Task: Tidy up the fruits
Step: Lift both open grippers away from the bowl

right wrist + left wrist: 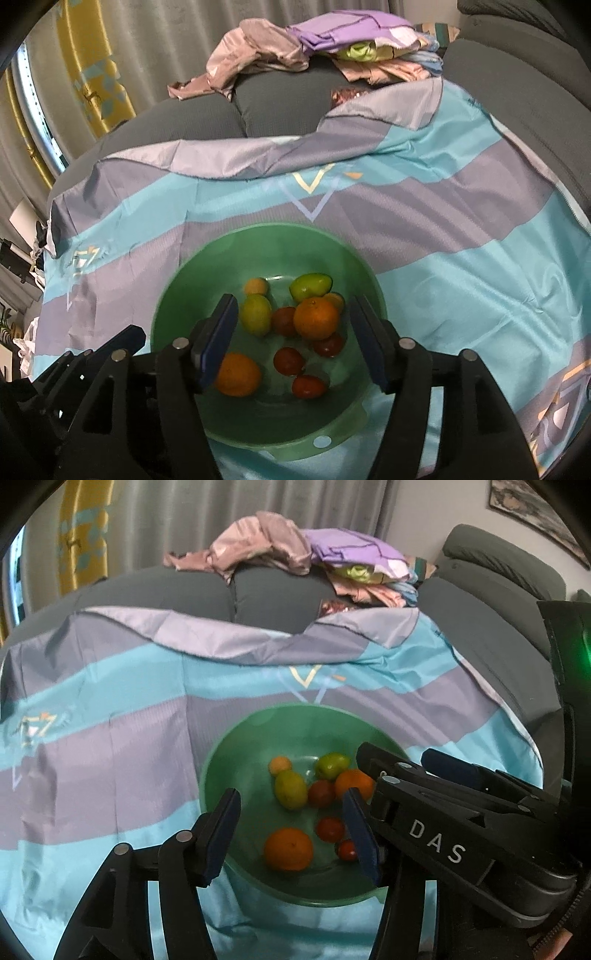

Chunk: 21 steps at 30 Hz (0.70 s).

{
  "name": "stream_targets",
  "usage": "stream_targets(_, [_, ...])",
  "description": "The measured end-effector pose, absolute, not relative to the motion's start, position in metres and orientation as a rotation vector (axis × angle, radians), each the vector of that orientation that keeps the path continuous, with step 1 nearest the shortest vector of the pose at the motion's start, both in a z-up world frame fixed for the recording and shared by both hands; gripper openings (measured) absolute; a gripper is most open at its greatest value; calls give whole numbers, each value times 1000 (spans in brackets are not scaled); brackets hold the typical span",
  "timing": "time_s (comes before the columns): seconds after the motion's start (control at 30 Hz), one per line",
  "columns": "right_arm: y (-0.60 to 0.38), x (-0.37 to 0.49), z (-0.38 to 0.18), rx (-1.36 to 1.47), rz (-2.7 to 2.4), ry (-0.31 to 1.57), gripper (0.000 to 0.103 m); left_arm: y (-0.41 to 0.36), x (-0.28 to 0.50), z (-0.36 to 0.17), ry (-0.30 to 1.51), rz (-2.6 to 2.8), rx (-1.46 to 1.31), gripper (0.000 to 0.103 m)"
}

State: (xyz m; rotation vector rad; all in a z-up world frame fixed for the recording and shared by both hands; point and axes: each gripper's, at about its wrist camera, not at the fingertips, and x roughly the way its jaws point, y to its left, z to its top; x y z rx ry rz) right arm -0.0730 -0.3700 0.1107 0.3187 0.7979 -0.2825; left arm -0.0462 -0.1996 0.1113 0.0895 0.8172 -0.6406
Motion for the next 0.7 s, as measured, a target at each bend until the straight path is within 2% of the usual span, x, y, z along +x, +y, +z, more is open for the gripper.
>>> stream_targets(0.7, [-370, -76, 113, 310, -297, 793, 64, -197, -49, 112, 833, -656, 51, 58])
